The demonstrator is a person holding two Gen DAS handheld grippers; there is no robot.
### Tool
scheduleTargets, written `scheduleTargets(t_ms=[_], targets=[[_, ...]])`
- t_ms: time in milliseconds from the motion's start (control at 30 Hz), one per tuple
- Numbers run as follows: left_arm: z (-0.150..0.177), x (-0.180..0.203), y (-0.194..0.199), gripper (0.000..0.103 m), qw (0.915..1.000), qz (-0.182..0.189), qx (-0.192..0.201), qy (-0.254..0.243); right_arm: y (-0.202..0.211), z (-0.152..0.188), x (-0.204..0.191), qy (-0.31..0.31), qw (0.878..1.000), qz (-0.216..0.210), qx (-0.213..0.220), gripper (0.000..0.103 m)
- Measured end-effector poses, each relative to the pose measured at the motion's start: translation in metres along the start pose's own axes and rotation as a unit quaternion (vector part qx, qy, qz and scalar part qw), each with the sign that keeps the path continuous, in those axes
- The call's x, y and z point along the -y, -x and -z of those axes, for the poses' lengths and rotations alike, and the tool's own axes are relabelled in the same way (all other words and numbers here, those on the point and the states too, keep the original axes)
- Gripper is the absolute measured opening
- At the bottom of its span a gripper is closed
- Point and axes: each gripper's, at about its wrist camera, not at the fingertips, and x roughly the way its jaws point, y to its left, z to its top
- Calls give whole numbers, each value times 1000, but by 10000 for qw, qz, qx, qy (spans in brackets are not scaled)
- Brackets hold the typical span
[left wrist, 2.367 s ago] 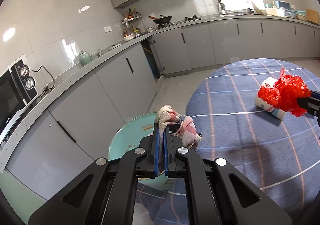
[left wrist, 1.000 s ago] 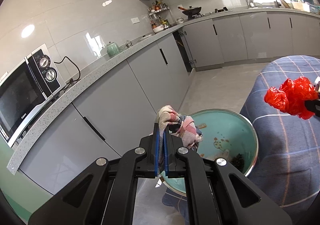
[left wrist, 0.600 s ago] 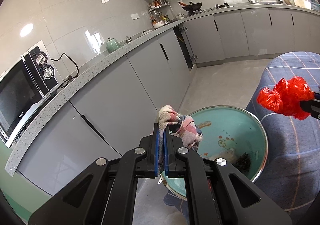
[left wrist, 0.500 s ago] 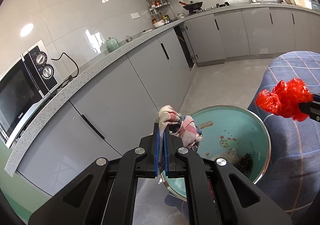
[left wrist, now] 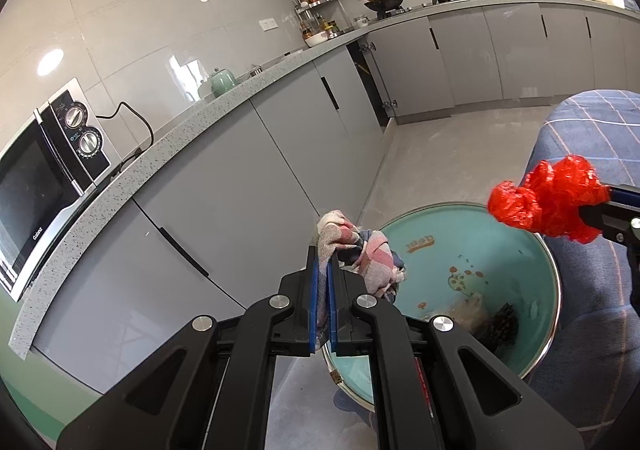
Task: Collect trash
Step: 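Carry the checked cloth and red plastic bag over the teal bin, then open both tools over the bin to drop the cloth and red bag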
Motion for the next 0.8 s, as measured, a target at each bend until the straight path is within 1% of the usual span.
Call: scheduleTargets(t_ms=[167,233,267,333,367,400,433,467,567,600,633,667,800], targets=[[0,2,-5,8,10000,63,-26,-17,-12,-5,-5,34,9999,-109,-14,9],[0,3,-6,9,10000,70,-31,-10,-17,-6,-6,31,9998,-190,-40,12],[0,3,-7,12,10000,90,-39,-8,-19,-7,-6,43,9998,-175,-23,16],[1,5,-8,18,9999,125,-57,-13,-21,-8,-6,27,9998,-186,-46,22],[1,5,-9,29,9999,114,-56,-6,-23,-8,-5,-1,9998,-190,-47,28],[2,6,-9,46,10000,92,-37,9,-23,-8,-4,-9,9998,-181,-42,31],[2,6,-8,52,10000,67,-13,15,-23,-8,-3,-24,9998,-169,-33,36],[2,6,-8,56,10000,41,10,29,-24,-8,-2,-35,9999,-157,-33,40],[3,6,-9,57,10000,62,-20,50,-25,-7,-1,-59,9999,-123,-24,44],[2,6,-8,65,10000,34,-10,61,-24,-7,0,-66,9999,-116,-22,46],[2,6,-8,69,10000,7,11,73,-23,-7,0,-76,9999,-91,-6,53],[2,5,-6,74,10000,-17,44,85,-22,-6,1,-85,9999,-65,15,57],[1,6,-2,76,9999,-39,66,93,-20,-4,3,-110,9999,-23,-2,57]])
